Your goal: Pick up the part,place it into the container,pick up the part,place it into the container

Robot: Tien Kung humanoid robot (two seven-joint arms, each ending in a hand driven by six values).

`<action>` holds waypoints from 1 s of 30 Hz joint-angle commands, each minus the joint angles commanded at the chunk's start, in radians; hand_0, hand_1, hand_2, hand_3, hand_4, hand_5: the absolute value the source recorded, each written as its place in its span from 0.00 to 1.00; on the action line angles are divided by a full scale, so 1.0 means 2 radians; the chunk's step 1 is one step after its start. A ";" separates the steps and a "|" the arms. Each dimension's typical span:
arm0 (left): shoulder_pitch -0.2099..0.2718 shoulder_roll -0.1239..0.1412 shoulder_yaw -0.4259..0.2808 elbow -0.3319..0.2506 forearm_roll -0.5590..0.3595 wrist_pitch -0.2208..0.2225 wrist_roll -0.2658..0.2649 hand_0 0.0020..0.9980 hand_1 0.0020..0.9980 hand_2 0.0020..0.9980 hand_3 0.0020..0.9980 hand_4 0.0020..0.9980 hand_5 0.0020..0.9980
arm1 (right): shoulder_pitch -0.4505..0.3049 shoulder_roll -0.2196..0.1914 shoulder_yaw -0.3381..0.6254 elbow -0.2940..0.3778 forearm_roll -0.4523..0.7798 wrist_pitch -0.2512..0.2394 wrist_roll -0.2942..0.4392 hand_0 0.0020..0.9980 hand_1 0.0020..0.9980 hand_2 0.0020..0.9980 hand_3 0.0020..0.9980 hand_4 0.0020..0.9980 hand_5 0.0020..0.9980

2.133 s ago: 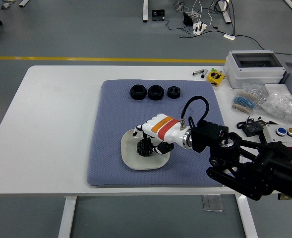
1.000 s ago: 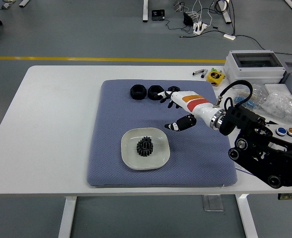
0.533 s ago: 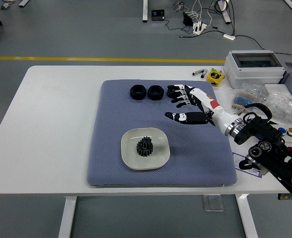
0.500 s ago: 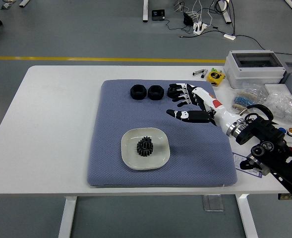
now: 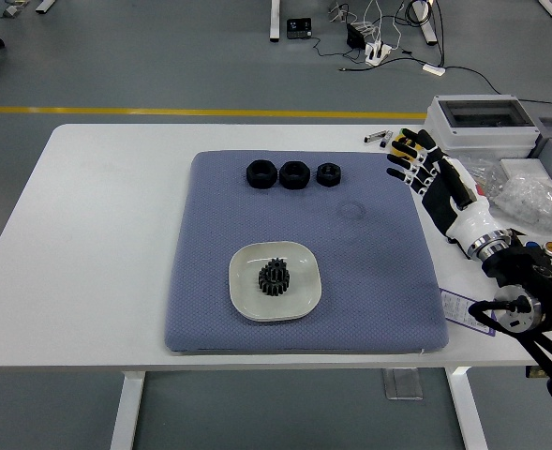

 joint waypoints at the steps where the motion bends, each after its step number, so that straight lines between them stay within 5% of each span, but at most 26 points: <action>1: 0.000 0.000 0.000 0.000 0.001 0.000 0.000 0.71 0.62 0.64 0.56 0.62 0.69 | -0.003 0.000 0.003 -0.003 0.014 0.000 0.001 0.86 0.81 0.85 0.86 1.00 0.79; 14: 0.001 0.001 0.003 0.000 0.000 -0.001 0.000 0.71 0.63 0.64 0.56 0.61 0.70 | -0.029 0.000 0.030 -0.023 0.001 0.003 -0.001 0.91 0.83 0.86 0.85 1.00 0.84; 22: 0.000 0.001 0.008 0.000 -0.008 -0.001 -0.002 0.71 0.63 0.64 0.56 0.61 0.70 | -0.040 -0.002 0.062 -0.028 -0.093 0.006 -0.010 0.98 0.84 0.87 0.86 1.00 0.85; 30: -0.002 0.000 0.013 0.000 -0.014 -0.002 -0.003 0.71 0.63 0.64 0.56 0.61 0.70 | -0.051 -0.004 0.074 -0.031 -0.105 0.009 -0.012 1.00 0.85 0.87 0.88 1.00 0.85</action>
